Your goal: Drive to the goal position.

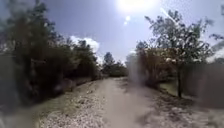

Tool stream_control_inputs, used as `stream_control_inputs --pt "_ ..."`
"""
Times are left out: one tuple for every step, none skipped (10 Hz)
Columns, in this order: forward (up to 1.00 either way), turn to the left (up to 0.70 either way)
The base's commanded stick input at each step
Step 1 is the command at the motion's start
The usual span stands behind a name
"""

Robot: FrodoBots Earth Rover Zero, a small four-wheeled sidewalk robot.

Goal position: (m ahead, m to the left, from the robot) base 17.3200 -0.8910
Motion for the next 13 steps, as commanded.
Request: stream_control_inputs --pt "0.6 0.01" --pt "0.6 0.01" --pt "0.6 0.01" --pt "0.6 0.01" --pt "0.6 0.01" --pt "0.6 0.01" --pt "0.6 0.01" --pt "0.6 0.01" --pt "0.6 0.01" --pt "0.6 0.01" --pt "0.6 0.01" --pt "0.6 0.01" --pt "0.6 0.01"
